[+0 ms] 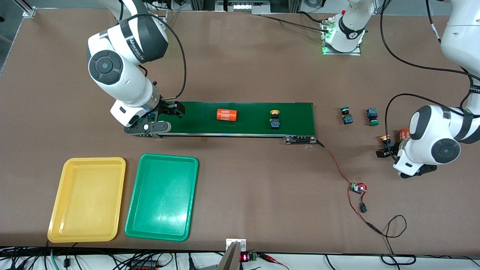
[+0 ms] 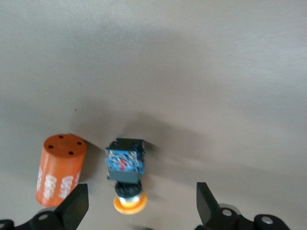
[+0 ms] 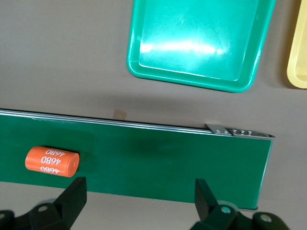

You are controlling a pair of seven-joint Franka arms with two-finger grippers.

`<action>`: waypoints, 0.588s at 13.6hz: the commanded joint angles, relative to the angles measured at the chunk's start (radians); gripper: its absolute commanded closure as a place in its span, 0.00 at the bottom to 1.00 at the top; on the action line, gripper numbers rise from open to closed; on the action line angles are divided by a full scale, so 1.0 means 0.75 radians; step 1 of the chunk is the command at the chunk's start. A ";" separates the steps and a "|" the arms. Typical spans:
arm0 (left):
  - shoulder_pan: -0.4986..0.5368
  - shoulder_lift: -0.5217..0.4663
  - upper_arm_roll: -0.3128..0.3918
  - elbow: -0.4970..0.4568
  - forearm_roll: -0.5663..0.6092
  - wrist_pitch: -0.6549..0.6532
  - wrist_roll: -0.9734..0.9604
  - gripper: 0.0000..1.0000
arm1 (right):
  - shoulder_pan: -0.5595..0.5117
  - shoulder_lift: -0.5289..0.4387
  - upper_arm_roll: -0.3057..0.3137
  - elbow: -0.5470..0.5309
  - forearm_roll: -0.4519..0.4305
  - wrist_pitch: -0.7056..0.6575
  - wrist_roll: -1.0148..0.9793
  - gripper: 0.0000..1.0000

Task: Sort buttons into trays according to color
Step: 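Grasp another button with the left gripper while the right gripper reaches the belt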

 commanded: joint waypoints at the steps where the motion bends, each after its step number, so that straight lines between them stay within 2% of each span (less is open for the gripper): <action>1: 0.078 -0.010 -0.019 -0.110 0.032 0.140 0.057 0.04 | -0.034 -0.117 0.001 -0.168 -0.011 0.100 0.007 0.00; 3: 0.109 -0.008 -0.017 -0.167 0.032 0.252 0.090 0.06 | -0.060 -0.220 0.003 -0.336 -0.011 0.217 0.005 0.00; 4: 0.119 -0.002 -0.019 -0.176 0.032 0.267 0.092 0.14 | -0.073 -0.263 0.005 -0.397 -0.009 0.247 0.005 0.00; 5: 0.121 0.000 -0.019 -0.192 0.030 0.267 0.092 0.28 | -0.089 -0.299 0.026 -0.436 -0.009 0.256 0.005 0.00; 6: 0.123 0.000 -0.019 -0.206 0.030 0.261 0.094 0.56 | -0.127 -0.330 0.060 -0.471 -0.009 0.254 0.005 0.00; 7: 0.121 0.002 -0.017 -0.212 0.030 0.255 0.094 0.74 | -0.174 -0.377 0.105 -0.516 -0.009 0.256 0.003 0.00; 8: 0.123 0.002 -0.017 -0.213 0.030 0.255 0.092 0.82 | -0.207 -0.414 0.134 -0.557 -0.009 0.252 -0.007 0.00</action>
